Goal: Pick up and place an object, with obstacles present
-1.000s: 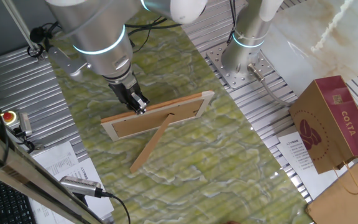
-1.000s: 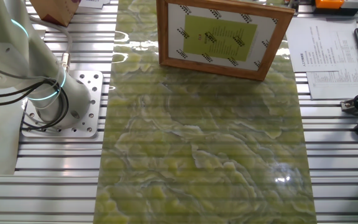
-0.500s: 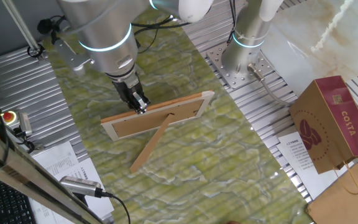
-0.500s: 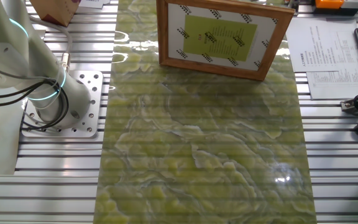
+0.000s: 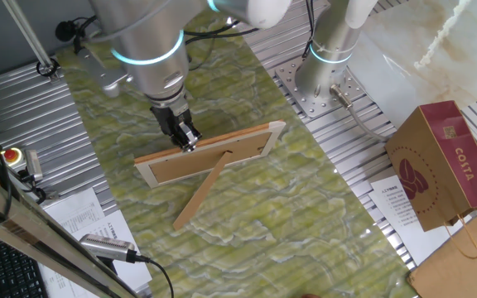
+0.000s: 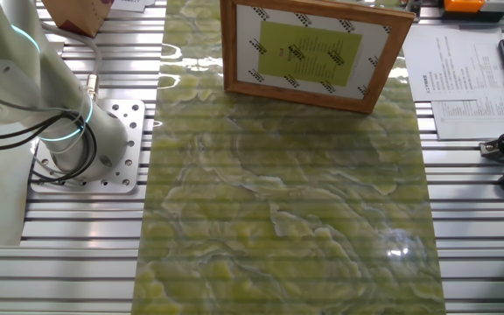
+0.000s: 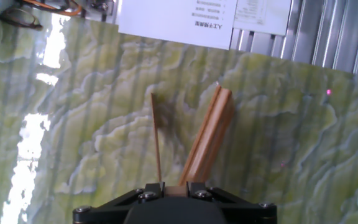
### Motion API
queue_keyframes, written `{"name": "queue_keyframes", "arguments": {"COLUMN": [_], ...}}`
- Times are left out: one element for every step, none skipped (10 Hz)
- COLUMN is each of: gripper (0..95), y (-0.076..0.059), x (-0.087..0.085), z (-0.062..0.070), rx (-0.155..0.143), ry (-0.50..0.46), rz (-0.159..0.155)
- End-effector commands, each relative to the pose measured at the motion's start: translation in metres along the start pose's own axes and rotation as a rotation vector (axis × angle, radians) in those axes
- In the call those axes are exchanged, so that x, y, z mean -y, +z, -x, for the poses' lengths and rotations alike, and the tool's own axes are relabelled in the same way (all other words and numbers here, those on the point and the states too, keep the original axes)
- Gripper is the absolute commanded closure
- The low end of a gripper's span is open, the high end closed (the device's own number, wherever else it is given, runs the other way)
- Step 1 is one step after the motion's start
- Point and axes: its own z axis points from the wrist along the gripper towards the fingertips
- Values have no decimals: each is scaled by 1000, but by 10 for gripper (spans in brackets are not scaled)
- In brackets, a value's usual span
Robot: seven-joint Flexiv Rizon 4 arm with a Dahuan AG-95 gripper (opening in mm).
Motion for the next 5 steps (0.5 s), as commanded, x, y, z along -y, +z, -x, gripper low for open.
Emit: {"name": "queue_keyframes", "arguments": {"gripper": [950,950,950,950,950], "y": [0,0,0,0,-2], "x": [-1,-1,-1,5,17], "z": [3,3,3,1,-2], "rx": [-30,-40,-43,-47,-46], "ry": [-51,-51,-50,-64,-83], "rz": [27,18,17,11,12]}}
